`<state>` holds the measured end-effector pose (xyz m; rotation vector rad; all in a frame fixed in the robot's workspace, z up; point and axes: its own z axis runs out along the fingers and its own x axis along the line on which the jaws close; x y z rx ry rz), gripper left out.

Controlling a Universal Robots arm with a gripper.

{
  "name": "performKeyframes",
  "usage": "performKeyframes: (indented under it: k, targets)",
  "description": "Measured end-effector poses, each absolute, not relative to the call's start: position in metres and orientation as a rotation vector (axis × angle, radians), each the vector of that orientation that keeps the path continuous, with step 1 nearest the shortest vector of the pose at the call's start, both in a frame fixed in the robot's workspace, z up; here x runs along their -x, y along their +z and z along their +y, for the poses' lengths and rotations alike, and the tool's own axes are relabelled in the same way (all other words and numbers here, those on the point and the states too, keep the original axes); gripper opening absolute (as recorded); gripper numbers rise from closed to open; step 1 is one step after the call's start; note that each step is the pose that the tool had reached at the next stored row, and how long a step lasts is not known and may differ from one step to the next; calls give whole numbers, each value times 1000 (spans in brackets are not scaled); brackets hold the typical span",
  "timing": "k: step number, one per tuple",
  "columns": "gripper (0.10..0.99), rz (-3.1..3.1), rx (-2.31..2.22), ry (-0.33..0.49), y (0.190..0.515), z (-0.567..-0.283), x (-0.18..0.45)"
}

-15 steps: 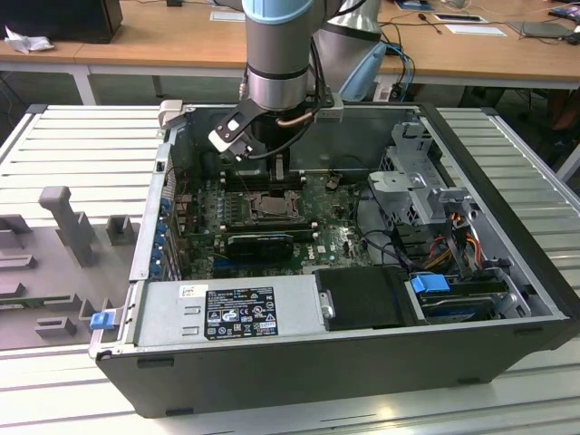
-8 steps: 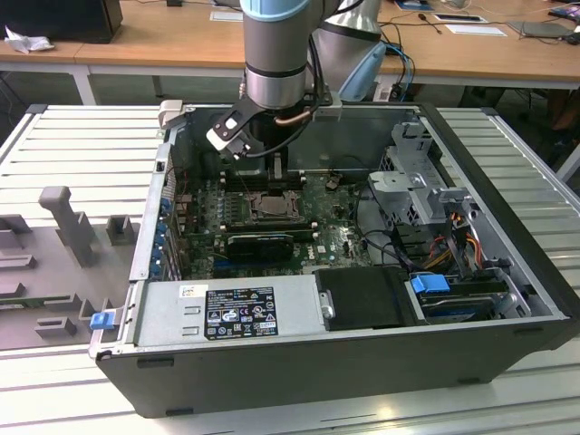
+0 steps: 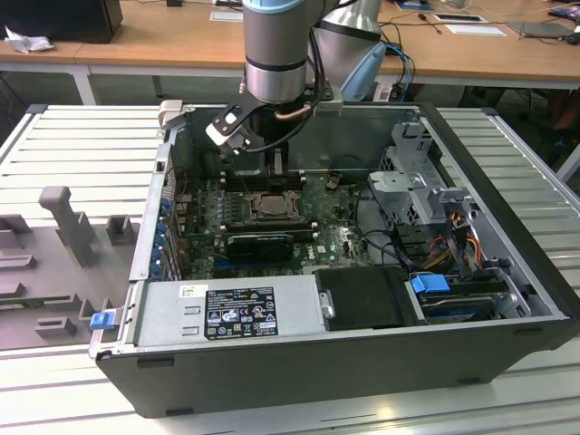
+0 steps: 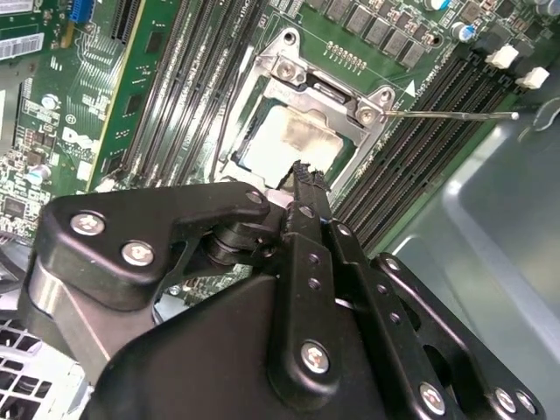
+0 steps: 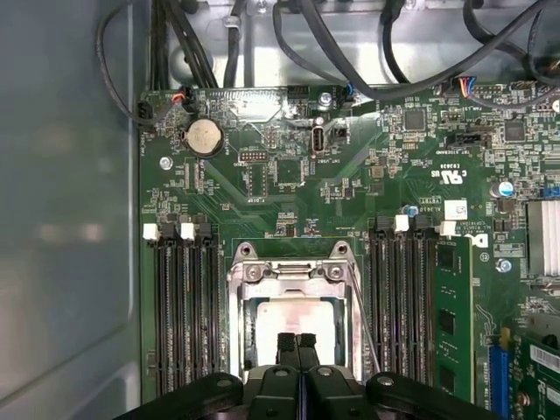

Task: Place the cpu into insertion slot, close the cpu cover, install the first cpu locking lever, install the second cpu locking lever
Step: 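Install the first cpu locking lever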

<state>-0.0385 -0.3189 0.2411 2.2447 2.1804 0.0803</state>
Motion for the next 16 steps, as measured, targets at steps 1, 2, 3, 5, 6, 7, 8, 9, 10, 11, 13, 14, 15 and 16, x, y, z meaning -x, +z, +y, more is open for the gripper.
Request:
performKeyframes:
  k: [1,2,3,5,6,7,8,9,10,11,13,14,15,16]
  targets:
    - [106,2180,-2245,80,244,-319,38]
    - [106,2180,-2245,80,246,-319,38]
    - [106,2180,-2245,80,248,-319,38]
    - [106,2180,-2244,78,253,-319,38]
    - [106,2180,-2244,78,256,-319,38]
    - [106,2180,-2244,78,257,-319,38]
    - [106,2180,-2244,78,259,-319,39]
    - [106,2180,-2244,78,261,-319,38]
    - [106,2180,-2244,78,262,-319,39]
    - [106,2180,-2244,78,263,-319,38]
    - [106,2180,-2244,78,265,-319,38]
    - [106,2180,-2244,78,267,-319,38]
    - [106,2180,-2244,78,268,-319,38]
    - [106,2180,-2244,78,269,-319,38]
